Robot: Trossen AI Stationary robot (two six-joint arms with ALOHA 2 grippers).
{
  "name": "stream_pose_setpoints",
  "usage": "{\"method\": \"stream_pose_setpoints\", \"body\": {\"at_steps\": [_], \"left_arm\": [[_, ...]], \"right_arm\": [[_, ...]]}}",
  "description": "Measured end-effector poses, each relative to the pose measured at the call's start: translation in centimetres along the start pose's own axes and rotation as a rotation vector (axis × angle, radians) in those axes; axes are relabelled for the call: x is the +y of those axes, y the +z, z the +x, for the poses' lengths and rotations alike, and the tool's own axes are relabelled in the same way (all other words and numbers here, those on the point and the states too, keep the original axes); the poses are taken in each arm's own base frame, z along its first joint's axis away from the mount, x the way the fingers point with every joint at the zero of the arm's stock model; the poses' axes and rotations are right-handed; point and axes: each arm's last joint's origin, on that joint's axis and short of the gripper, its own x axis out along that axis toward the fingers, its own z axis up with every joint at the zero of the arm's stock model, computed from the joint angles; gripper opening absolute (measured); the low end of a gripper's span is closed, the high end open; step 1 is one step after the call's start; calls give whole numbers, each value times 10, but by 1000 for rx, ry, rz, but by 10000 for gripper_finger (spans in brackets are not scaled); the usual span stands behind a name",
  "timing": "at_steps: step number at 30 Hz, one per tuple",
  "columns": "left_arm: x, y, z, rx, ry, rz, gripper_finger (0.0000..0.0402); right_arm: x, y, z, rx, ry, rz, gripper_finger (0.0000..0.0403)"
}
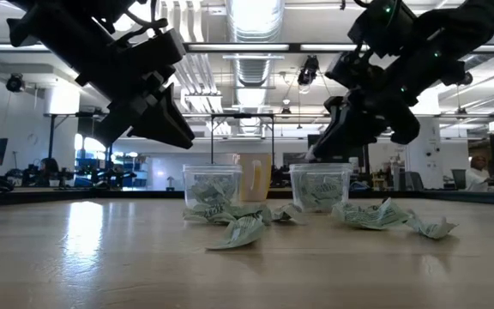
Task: Pick and place Stevia / Truvia into bins
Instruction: Put the green stevia packet into the right transparent container, then put the green stevia packet into the left transparent container
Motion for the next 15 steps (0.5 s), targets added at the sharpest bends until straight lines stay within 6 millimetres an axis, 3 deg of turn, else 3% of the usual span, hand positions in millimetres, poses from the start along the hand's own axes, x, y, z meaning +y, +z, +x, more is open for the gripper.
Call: {"method": "stream_pose_setpoints", "body": {"at_steps": [15], "left_arm": [[0,0,0,0,-1,-2,80]], "right_arm": [[0,-2,-4,31,7,-14,135]]}}
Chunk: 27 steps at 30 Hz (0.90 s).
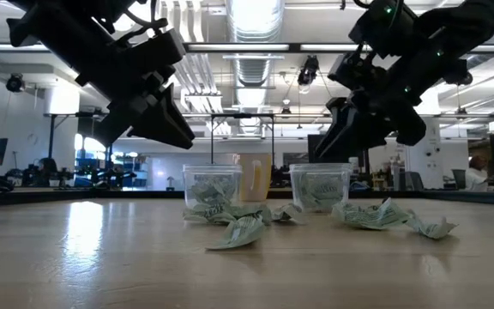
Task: Pick and place Stevia / Truvia into bins
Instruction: Put the green stevia packet into the left transparent container
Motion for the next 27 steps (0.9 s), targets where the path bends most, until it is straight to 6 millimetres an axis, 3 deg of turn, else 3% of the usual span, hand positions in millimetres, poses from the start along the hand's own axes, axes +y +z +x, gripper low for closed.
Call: {"method": "stream_pose_setpoints", "body": {"at_steps": [17,27], "left_arm": [[-17,9,-8,-105,-384,-116,80],[-39,11,10,-140,-400,-125,80]], "right_arm": [[22,20,-56,-120,91,-61,115],[28,17,-77,-104,132,-20,100]]}}
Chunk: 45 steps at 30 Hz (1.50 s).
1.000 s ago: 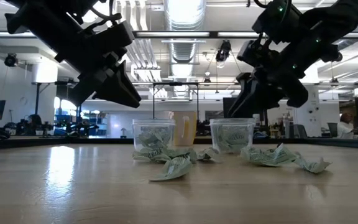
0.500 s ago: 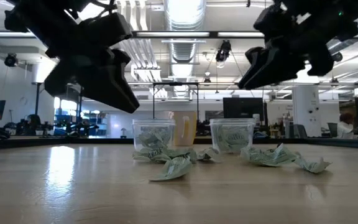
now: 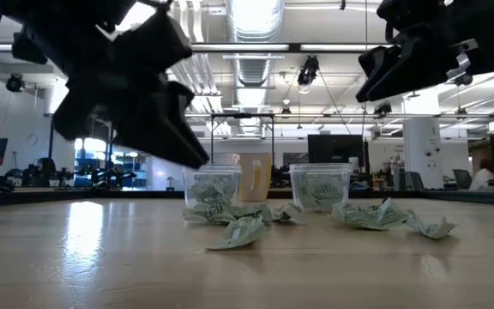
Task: Pick and place Stevia / Truvia into bins
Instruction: Put the green stevia packet into the left transparent container
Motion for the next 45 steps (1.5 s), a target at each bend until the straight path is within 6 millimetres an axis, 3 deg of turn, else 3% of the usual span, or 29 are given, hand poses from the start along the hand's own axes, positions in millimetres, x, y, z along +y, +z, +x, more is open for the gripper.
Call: {"method": "stream_pose_setpoints", "body": {"at_steps": [21,45], "left_arm": [[3,-4,46,79,46,-10,80],[8,-10,45,144,129,-40,80]], "right_arm": [[1,-2,-4,14,7,33,98],[2,-5,-4,25,10,44,98]]}}
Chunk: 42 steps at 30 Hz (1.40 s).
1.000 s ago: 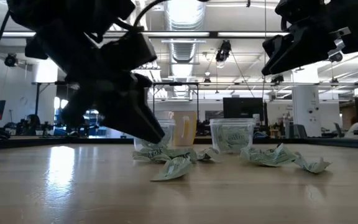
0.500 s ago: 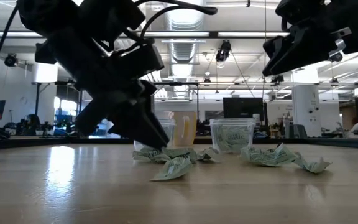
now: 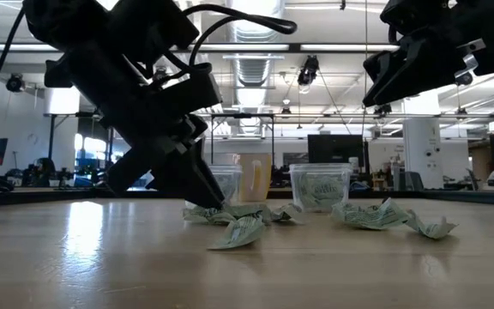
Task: Pick and place Stevia / Truvia into bins
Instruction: Put the green stevia packet into the left transparent container
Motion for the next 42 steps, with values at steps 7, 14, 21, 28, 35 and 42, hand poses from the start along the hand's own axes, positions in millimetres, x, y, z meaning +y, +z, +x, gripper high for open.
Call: {"method": "stream_pose_setpoints", "body": {"at_steps": [7,14,21,28,35,42], "left_arm": [[-2,0,0,2,-78,-2,80],[-2,-2,0,19,-87,3,79],[-3,-2,0,22,-107,7,47],[-3,-4,-1,37,-120,13,5],[-1,-3,-5,44,-118,29,1],[2,6,-27,22,-48,33,1]], "right_arm": [[0,0,0,4,1,2,98],[0,0,0,4,0,13,98],[0,0,0,3,1,9,98],[0,0,0,3,0,13,98],[0,0,0,3,0,13,98],[0,0,0,4,0,8,98]]}}
